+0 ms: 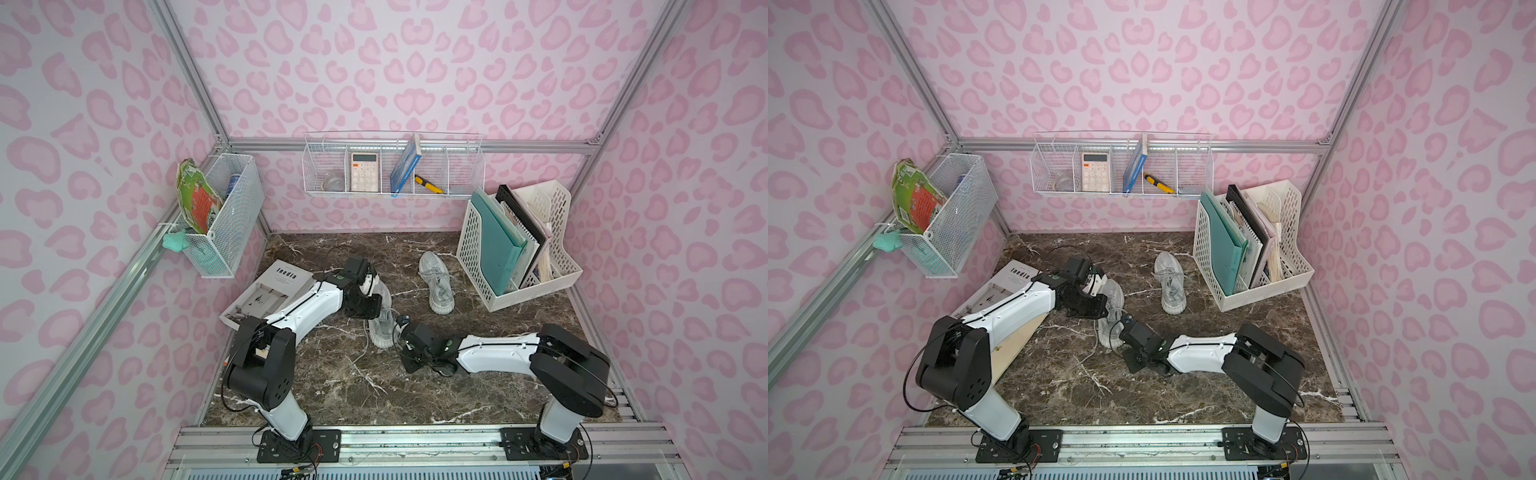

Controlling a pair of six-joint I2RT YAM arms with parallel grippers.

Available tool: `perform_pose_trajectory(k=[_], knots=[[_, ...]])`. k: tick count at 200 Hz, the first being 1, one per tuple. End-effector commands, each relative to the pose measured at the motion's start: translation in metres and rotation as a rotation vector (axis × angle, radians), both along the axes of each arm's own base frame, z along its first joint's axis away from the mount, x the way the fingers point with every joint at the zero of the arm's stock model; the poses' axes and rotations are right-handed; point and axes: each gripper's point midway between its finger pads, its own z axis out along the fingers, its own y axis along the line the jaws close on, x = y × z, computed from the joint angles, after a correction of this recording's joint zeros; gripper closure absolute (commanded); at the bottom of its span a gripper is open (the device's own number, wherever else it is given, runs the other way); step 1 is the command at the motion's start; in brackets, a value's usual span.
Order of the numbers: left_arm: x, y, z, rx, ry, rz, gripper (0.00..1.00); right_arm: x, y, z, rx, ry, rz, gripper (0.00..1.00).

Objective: Tie the shoes
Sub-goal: Cross the shoelace with the shoelace.

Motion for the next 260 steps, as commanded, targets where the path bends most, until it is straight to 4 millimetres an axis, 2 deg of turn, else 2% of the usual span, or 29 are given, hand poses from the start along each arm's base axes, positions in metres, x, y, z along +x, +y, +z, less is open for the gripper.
perform_pose_trajectory(k=[1, 41, 78, 89, 112, 130, 147, 169, 188, 210, 229, 260], knots=[[-0.006, -0.023, 0.013, -0.070, -0.045, -0.076, 1.00, 0.014, -0.019, 0.024, 0.105, 0.001, -0.041, 1.00], [-0.026, -0.046, 0.017, -0.076, -0.066, -0.151, 1.00, 0.040, -0.071, 0.082, 0.329, -0.036, -0.131, 1.00], [-0.038, -0.055, 0.004, -0.089, -0.020, -0.172, 1.00, 0.056, -0.100, 0.125, 0.432, -0.100, -0.182, 1.00], [-0.040, -0.059, -0.001, -0.102, 0.003, -0.178, 1.00, 0.058, -0.099, 0.136, 0.452, -0.125, -0.171, 1.00], [-0.041, -0.060, -0.001, -0.114, 0.015, -0.169, 0.76, 0.064, -0.090, 0.154, 0.473, -0.154, -0.125, 1.00], [-0.041, -0.053, 0.004, -0.094, -0.003, -0.132, 0.58, 0.072, -0.087, 0.163, 0.467, -0.171, -0.113, 1.00], [-0.042, -0.039, 0.006, -0.054, -0.015, -0.060, 0.49, 0.079, -0.086, 0.169, 0.480, -0.178, -0.109, 1.00], [-0.053, -0.015, -0.002, 0.016, 0.006, 0.045, 0.43, 0.084, -0.080, 0.176, 0.498, -0.184, -0.093, 1.00], [-0.069, 0.012, -0.021, 0.113, 0.048, 0.134, 0.42, 0.086, -0.074, 0.179, 0.520, -0.184, -0.076, 1.00], [-0.084, 0.034, -0.041, 0.205, 0.100, 0.191, 0.41, 0.089, -0.066, 0.182, 0.549, -0.177, -0.051, 1.00], [-0.089, 0.046, -0.050, 0.268, 0.112, 0.210, 0.41, 0.092, -0.058, 0.184, 0.558, -0.171, -0.023, 1.00], [-0.088, 0.045, -0.057, 0.296, 0.121, 0.180, 0.41, 0.098, -0.053, 0.185, 0.551, -0.169, -0.003, 1.00]])
